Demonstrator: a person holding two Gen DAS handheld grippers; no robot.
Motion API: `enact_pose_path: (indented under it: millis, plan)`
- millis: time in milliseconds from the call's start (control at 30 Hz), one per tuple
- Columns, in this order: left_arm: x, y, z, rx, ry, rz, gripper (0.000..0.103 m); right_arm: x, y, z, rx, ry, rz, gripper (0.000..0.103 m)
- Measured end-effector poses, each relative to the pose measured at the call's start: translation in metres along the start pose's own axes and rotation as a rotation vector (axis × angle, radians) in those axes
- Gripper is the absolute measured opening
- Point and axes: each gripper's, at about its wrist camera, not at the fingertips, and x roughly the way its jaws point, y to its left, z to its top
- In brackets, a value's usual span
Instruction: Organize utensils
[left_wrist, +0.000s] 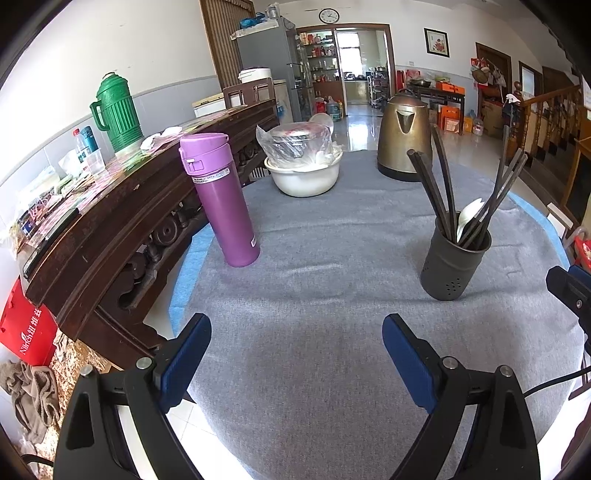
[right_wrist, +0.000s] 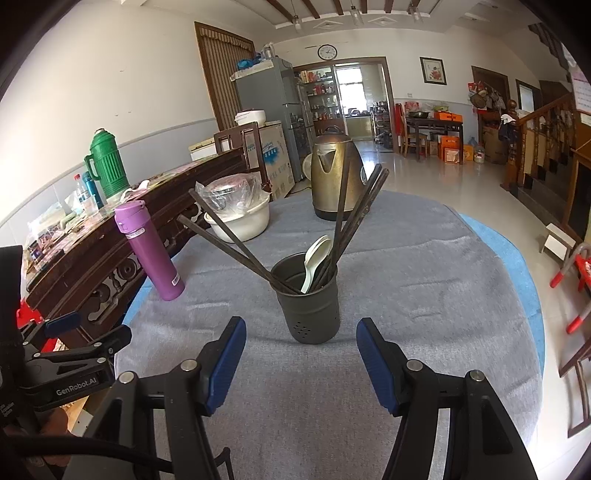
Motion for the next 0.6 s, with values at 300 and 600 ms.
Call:
enact_pose_path:
  millis: [300, 600]
  plan:
    - [-0.007, -0.009, 0.002, 0.025, -0.012, 0.012, 0.094, -0.005, -0.01, 0.001, 0.02, -0.014, 0.003, 0.066]
    - [-0.013, -0.023, 0.005, 0.052, -0.022, 0.02, 0.094, -0.01, -0.025, 0.001, 0.045, -0.025, 0.004, 0.066]
